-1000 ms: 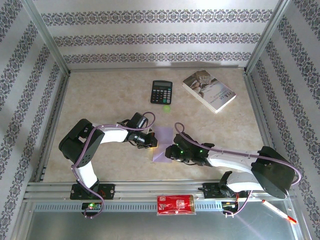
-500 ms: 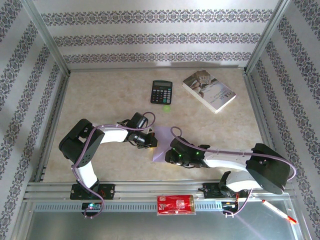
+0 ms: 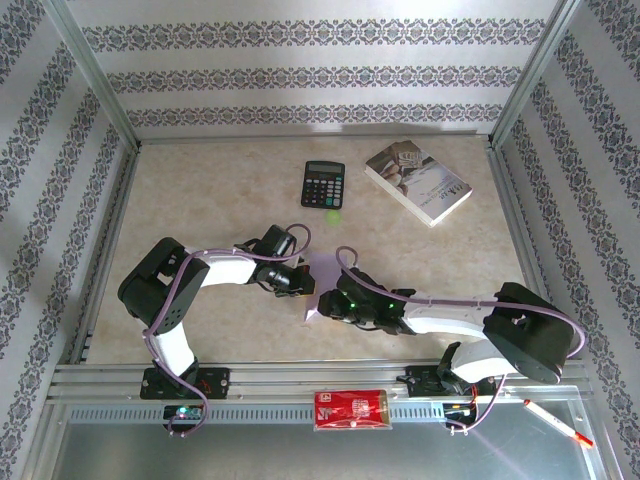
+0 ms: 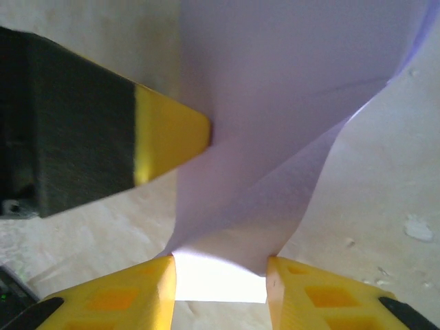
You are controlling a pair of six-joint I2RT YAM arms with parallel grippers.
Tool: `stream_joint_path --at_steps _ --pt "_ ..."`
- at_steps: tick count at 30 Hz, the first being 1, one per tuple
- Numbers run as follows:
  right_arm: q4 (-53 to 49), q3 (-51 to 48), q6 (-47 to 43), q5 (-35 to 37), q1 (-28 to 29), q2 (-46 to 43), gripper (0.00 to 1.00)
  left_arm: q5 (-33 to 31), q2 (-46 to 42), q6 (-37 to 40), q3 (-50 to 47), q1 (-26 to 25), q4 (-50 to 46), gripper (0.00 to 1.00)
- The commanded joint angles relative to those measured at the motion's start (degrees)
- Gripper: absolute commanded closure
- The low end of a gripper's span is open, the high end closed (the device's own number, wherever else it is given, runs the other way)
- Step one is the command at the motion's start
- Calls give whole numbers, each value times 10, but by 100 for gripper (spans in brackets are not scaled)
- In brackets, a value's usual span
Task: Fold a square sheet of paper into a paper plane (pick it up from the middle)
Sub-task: Turn over the paper at the bottom-center of the table.
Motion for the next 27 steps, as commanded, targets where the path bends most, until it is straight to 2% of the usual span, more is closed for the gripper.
stream_joint_path --at_steps 1,12,18,27 --pt "40 -8 -13 10 -9 2 59 -17 22 12 -8 1 -32 99" --pt "89 -56 -4 20 -13 -24 56 -16 20 13 -6 1 -36 99" --pt "96 -97 40 45 -9 -50 60 -18 22 16 -7 1 -37 99" --pt "99 -112 86 96 16 -70 77 -21 26 16 -5 1 -38 100"
